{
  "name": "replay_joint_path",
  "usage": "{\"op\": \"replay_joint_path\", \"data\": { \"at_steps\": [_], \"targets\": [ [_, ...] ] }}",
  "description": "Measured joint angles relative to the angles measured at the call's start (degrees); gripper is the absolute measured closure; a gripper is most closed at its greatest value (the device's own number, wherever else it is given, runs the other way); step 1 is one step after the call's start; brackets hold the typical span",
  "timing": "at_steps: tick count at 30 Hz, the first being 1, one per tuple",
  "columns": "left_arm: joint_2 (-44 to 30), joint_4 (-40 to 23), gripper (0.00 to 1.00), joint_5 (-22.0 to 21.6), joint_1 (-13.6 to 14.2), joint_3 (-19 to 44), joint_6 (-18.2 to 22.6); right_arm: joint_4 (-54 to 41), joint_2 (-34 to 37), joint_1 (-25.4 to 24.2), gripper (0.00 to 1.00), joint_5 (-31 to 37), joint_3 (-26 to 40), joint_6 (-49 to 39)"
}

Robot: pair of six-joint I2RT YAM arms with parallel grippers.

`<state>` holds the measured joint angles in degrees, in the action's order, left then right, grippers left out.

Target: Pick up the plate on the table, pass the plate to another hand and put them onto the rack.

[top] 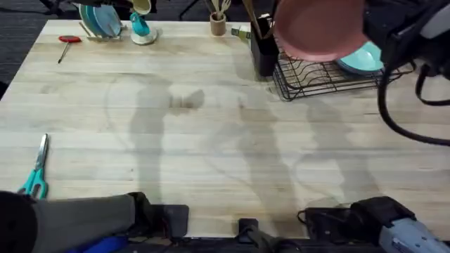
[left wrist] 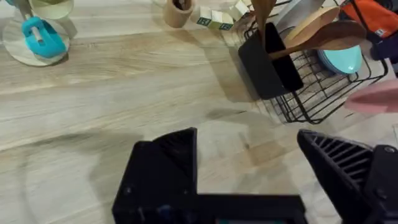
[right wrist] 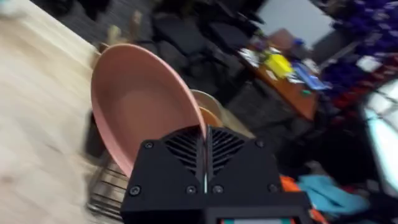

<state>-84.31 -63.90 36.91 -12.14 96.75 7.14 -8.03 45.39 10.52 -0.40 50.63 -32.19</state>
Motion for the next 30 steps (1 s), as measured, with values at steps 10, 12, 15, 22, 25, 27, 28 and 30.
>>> {"op": "replay_joint_path", "data": {
  "at_steps": [10,12,15,22,25,27,28,30],
  "targets": [
    [0.0,0.0,0.007,0.0,0.0,0.0,0.0,0.5,0.0,-2.5,0.972,5.6,0.0,-14.9],
    [0.0,0.0,0.008,0.0,0.0,0.0,0.0,0.7,0.0,-3.0,0.972,5.6,0.0,-17.7],
    [0.0,0.0,0.007,0.0,0.0,0.0,0.0,1.3,0.0,-4.3,0.972,5.7,0.0,-21.4],
    [0.0,-0.2,0.007,0.0,0.0,0.0,0.0,3.4,3.0,-6.7,0.973,5.8,0.0,-31.6],
    [0.0,-0.2,0.007,0.0,0.0,0.0,0.0,5.9,5.4,-7.0,0.973,5.8,0.0,-36.0],
    [0.0,-0.2,0.007,0.0,0.0,0.0,0.0,7.6,7.1,-7.0,0.973,5.7,0.0,-38.4],
    [0.0,-0.2,0.007,0.0,0.0,0.0,0.0,8.4,7.9,-7.0,0.973,5.6,0.0,-39.2],
    [0.0,-0.2,0.007,0.0,0.0,0.0,0.0,9.7,9.8,-7.0,0.973,5.0,0.0,-40.9]
  ]
}}
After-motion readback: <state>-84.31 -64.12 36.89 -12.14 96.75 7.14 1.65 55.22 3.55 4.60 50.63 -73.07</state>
